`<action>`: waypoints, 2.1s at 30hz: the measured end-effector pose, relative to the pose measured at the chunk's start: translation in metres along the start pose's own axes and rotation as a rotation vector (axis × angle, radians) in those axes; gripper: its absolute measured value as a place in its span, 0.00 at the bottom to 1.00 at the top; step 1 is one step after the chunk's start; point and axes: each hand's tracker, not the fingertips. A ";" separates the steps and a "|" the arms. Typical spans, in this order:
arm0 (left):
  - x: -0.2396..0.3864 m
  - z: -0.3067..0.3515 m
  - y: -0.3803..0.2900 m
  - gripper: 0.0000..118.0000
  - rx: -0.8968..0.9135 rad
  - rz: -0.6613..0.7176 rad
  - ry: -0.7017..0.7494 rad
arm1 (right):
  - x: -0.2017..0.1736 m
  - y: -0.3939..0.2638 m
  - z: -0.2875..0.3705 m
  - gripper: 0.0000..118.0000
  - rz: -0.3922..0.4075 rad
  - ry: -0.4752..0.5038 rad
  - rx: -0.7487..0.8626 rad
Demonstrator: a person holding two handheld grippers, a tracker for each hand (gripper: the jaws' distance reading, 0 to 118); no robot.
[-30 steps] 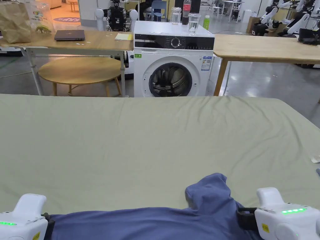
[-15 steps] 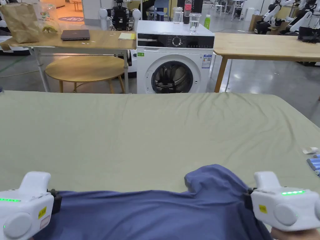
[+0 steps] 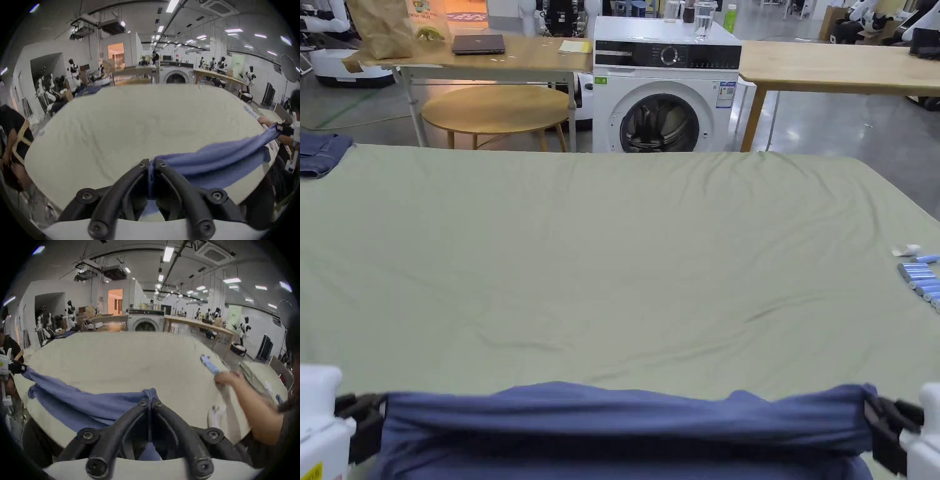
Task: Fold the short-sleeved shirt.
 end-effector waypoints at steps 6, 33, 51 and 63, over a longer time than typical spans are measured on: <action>0.003 -0.029 -0.038 0.39 0.010 -0.031 0.086 | -0.010 -0.047 -0.027 0.08 -0.041 -0.023 -0.091; 0.037 -0.013 0.027 0.00 0.213 0.145 -0.057 | -0.154 0.059 -0.005 0.00 0.011 0.092 0.258; -0.088 -0.125 -0.098 0.97 -0.046 1.060 -0.768 | -0.175 0.043 -0.014 0.00 -0.020 0.136 0.167; -0.080 -0.112 -0.054 0.01 -0.010 0.858 -0.394 | -0.151 0.039 -0.006 0.00 -0.057 0.086 0.167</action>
